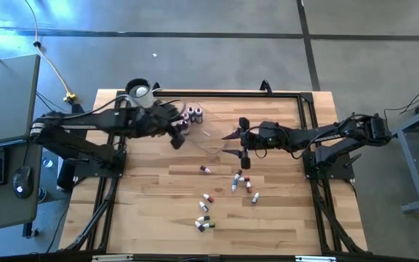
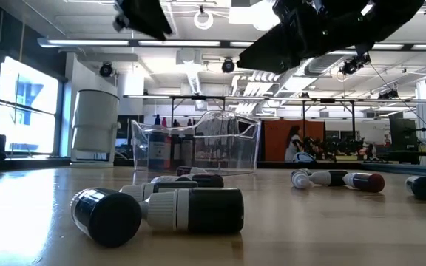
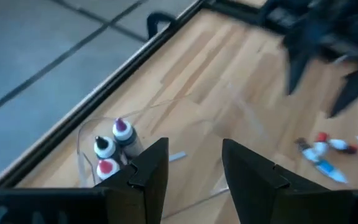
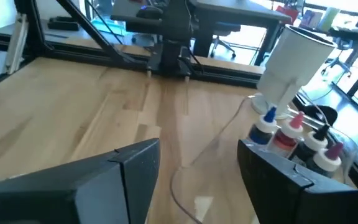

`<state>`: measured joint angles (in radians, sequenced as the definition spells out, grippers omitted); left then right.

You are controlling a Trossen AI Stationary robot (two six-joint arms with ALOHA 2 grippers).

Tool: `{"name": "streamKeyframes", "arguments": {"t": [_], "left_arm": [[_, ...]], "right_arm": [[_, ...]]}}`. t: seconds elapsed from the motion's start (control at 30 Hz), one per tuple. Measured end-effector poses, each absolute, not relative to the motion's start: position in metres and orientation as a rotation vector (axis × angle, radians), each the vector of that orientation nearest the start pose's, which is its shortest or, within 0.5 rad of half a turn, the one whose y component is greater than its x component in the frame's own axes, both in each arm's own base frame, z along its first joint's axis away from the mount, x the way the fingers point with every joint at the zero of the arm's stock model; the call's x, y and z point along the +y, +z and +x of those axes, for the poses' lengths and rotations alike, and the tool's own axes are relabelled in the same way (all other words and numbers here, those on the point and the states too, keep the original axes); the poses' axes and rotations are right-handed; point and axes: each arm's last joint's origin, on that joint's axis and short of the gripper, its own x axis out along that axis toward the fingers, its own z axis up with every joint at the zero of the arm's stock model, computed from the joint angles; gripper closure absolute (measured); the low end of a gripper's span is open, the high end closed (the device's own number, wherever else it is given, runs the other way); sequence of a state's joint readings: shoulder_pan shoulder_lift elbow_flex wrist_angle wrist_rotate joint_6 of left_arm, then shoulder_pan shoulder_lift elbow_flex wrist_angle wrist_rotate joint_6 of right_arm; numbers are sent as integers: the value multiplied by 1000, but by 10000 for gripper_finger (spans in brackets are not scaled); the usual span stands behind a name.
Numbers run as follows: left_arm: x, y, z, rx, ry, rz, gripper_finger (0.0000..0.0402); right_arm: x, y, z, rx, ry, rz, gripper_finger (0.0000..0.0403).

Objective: Pick & Place food coloring
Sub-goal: Put the right small red food coloring bottle into the bin

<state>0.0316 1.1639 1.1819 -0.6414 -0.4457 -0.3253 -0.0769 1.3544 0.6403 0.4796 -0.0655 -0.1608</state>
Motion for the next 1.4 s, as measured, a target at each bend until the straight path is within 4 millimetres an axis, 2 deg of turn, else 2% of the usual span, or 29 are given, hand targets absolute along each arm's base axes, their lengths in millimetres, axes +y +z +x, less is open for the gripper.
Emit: {"name": "streamKeyframes", "arguments": {"t": [0.13,0.27,0.43,0.6,0.73,0.9,1.17,1.4], "left_arm": [[-7,375,210,483,489,-139,255],[-36,367,192,466,406,-112,255],[-69,319,188,495,317,-62,255],[-92,269,199,457,212,-17,255],[-97,243,208,429,191,38,255],[-96,224,218,485,212,98,255],[-95,222,223,487,216,121,255],[-95,222,223,486,212,138,255]], "right_arm": [[-3,225,282,221,32,-187,195],[19,230,285,246,47,-216,195],[45,231,283,413,25,-175,195],[63,204,263,685,38,-34,195],[68,179,246,780,16,-21,195],[59,147,233,740,-32,89,195],[50,99,206,740,-15,51,195],[53,87,217,709,12,20,231]]}}
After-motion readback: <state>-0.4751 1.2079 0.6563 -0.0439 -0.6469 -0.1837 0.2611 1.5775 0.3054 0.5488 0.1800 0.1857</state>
